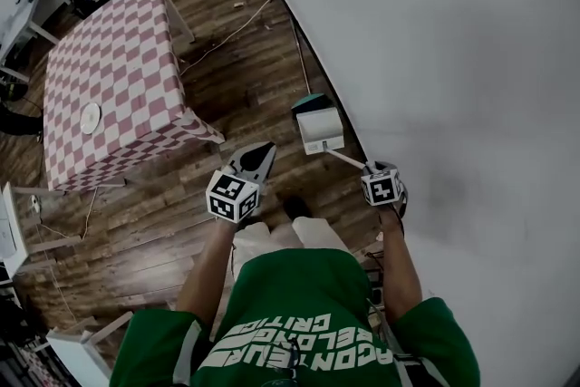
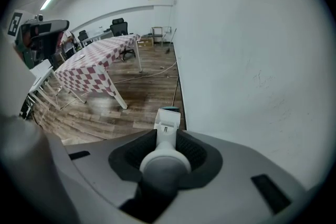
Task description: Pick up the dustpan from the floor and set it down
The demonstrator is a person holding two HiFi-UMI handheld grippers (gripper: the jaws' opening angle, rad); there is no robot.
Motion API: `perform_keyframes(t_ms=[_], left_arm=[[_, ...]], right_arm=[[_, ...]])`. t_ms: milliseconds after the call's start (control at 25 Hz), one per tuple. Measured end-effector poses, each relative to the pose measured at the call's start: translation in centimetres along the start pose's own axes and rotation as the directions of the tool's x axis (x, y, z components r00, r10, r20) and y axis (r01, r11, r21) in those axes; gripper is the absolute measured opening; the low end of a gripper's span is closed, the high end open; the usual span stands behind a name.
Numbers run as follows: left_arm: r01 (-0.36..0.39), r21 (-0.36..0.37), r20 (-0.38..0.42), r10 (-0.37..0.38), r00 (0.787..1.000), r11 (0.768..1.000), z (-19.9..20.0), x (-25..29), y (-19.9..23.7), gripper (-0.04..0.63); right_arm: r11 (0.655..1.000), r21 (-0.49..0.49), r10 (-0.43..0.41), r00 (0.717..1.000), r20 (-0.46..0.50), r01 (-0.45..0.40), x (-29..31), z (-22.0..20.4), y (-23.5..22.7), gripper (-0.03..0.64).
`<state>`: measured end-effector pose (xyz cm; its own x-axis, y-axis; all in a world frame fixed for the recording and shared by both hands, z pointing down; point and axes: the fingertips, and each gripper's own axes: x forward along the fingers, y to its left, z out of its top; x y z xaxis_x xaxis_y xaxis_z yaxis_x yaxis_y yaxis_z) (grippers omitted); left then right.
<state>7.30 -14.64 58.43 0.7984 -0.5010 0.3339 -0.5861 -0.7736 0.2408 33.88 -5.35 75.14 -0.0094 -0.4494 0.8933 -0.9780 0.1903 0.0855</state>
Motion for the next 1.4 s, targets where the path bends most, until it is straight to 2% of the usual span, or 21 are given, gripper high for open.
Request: perform_keyframes(t_ms=[280, 440, 760, 1040, 1200, 1320, 1400], left_arm=[[0.039, -0.008, -0.047, -0.039, 0.998, 0.999, -2.5, 1.4, -2.5, 0.003], [0.038, -0.015, -0.069, -0.039, 0.997, 0.999, -3.9, 2.0, -2.8, 0.003], [-0.006, -0.049, -0.091, 0.002, 0.996, 0.999, -5.3, 2.9, -2.3, 0.003], [-0.052, -0.060, -0.115, 0.045, 0.992, 0.997, -6.2, 4.1, -2.2, 0.003], [-0.058, -0.075, -0.128, 0.048, 0.991, 0.996, -6.7, 5.0, -2.7, 0.003], [-0.064, -0.090, -0.137, 0.051, 0.989, 0.994, -7.3, 5.4, -3.3, 0.003], [-0.070, -0.096, -0.142, 0.056, 0.988, 0.993, -7.6, 5.5, -3.4, 0.003]], right_arm=[[1.000, -0.019, 0.009, 0.997, -0.070, -0.010, 1.9, -1.7, -1.6, 0.117], [0.998, -0.040, 0.033, 0.995, -0.098, -0.037, 5.3, -2.5, -2.2, 0.117], [0.996, -0.067, 0.049, 0.979, -0.200, -0.063, 8.9, -3.0, -3.3, 0.117], [0.993, -0.097, 0.052, 0.975, -0.216, -0.074, 11.2, -1.6, -5.1, 0.117], [0.988, -0.082, 0.114, 0.973, -0.203, -0.133, 12.5, -0.8, -4.7, 0.117], [0.990, -0.114, 0.058, 0.970, -0.236, -0.087, 13.0, -0.6, -6.4, 0.117], [0.989, -0.121, 0.055, 0.968, -0.246, -0.087, 13.6, -0.2, -6.8, 0.115]])
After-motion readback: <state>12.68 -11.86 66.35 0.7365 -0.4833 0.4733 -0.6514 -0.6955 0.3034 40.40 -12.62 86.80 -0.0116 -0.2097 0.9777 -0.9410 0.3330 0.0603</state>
